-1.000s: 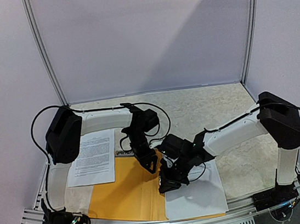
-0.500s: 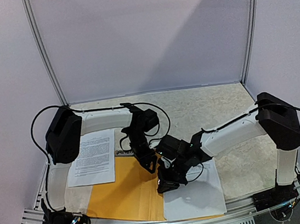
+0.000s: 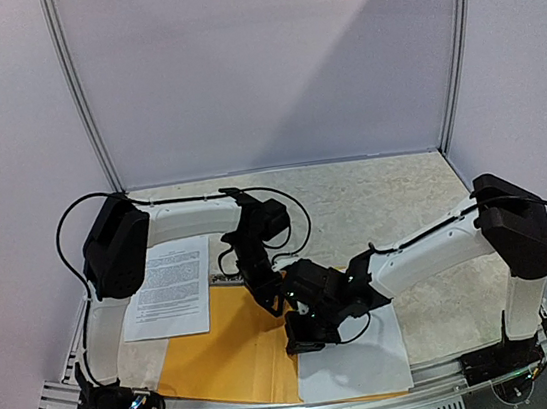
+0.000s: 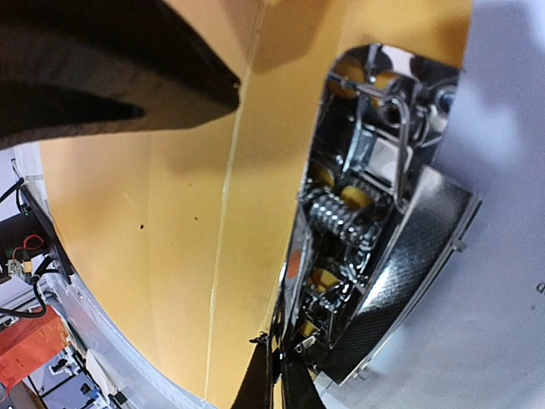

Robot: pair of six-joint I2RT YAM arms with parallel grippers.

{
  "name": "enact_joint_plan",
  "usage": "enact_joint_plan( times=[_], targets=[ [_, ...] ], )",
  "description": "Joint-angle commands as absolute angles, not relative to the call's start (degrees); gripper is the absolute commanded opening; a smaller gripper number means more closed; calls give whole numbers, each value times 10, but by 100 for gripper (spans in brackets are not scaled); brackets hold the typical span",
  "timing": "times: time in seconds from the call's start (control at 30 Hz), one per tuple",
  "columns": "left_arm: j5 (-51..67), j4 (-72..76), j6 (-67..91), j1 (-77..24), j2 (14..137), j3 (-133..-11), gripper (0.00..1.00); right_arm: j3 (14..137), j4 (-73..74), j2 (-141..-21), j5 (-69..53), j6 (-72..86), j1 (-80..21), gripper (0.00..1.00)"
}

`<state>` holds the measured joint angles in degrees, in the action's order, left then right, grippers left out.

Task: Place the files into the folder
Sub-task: Clamp the file in the folder with some files.

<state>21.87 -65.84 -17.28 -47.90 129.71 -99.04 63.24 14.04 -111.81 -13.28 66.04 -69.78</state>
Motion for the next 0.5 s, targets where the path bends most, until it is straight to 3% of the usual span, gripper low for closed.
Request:
enact_joint_plan(
  times=[0.0, 0.47],
  targets=[
    [142, -571, -178, -480, 1367, -960, 51, 560, 292, -1211, -56, 639, -716, 0],
    [142, -573, -179, -480, 1366, -960, 51, 490, 123, -1224, -200, 666, -692, 3]
  ],
)
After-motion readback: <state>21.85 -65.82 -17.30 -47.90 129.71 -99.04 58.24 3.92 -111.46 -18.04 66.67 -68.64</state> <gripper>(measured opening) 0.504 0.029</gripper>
